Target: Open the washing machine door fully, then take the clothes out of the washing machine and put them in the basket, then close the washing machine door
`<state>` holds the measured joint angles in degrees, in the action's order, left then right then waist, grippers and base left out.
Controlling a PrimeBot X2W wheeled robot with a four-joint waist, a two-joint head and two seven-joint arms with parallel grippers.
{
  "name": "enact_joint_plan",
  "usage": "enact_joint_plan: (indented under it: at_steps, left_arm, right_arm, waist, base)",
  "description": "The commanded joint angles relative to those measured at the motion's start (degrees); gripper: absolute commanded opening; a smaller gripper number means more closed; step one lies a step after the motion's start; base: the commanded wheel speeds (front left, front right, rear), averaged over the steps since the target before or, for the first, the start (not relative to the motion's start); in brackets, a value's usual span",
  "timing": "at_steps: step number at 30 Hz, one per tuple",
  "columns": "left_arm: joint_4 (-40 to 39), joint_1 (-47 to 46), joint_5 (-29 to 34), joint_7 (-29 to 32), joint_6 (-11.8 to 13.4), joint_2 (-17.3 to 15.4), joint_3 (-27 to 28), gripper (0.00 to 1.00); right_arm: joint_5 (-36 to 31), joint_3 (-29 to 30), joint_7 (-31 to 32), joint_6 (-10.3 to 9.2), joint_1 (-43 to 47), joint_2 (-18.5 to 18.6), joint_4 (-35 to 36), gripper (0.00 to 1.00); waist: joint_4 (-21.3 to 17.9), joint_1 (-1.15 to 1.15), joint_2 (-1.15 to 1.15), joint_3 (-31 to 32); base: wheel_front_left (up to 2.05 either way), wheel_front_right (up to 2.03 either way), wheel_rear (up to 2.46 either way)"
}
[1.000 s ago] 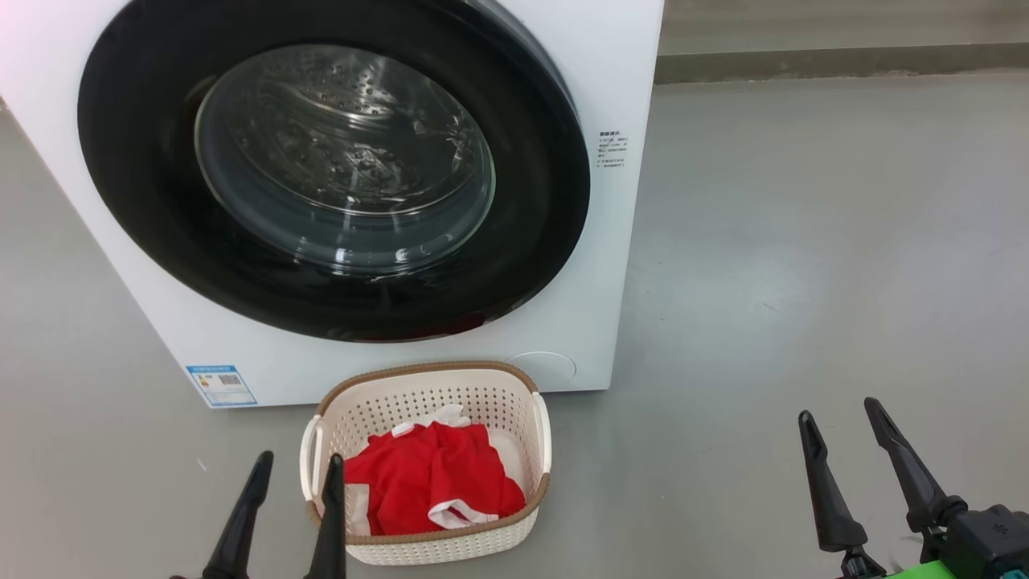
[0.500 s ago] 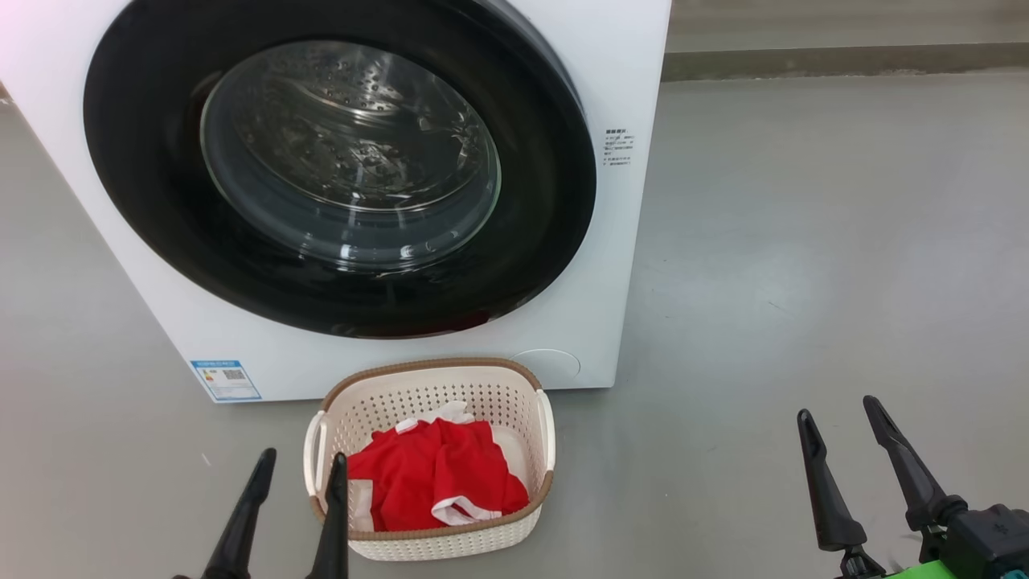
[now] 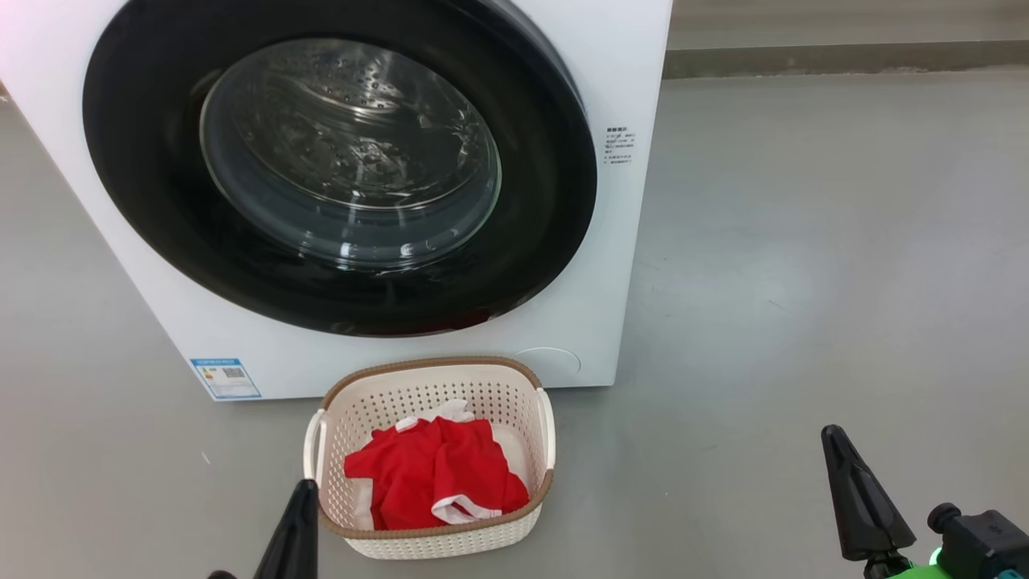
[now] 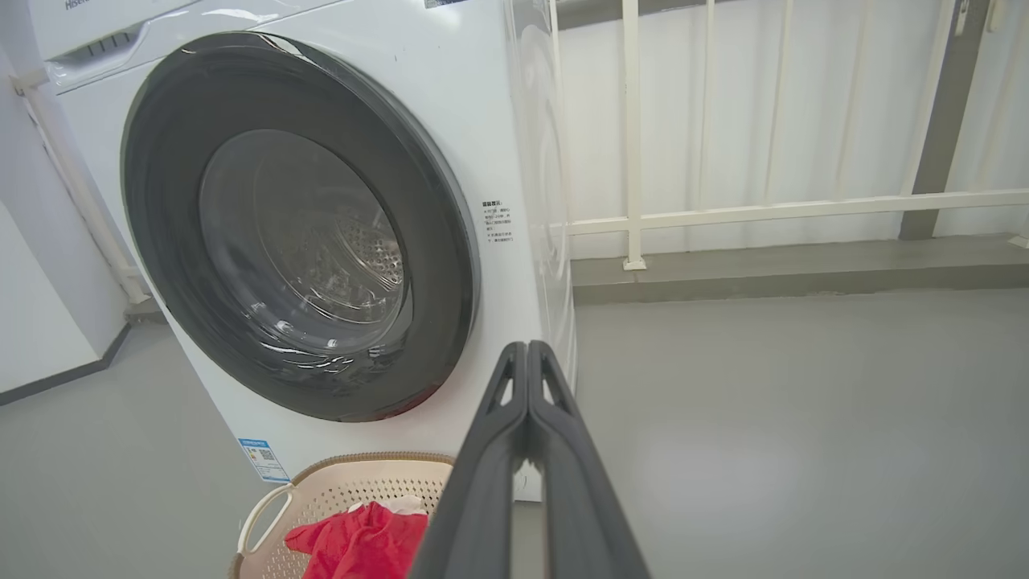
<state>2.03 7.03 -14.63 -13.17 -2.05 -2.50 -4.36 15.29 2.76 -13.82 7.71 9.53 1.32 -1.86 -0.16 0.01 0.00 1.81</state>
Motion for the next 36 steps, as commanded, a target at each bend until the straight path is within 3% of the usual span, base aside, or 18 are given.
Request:
enact_joint_plan:
  at_steps: [1, 36]
  left_arm:
    - [-1.1, -1.5, -2.1, 0.2, -0.2, -0.4, 0.4, 0.00]
    - [3.0, -5.2, -26.6, 4.7, -1.8, -1.7, 1.9, 0.00]
  right_arm:
    - [2.4, -0.2, 0.4, -0.02, -1.2, 0.7, 1.0, 0.00]
    - [26.9, -1.1, 4.8, -0.08, -5.8, 2.5, -3.1, 0.00]
  waist:
    - [0.0, 0.00, 0.00, -0.1]
    - [0.1, -0.01, 0.00, -0.6]
  base:
    - [0.00, 0.00, 0.00]
    - [0.00, 0.00, 0.00]
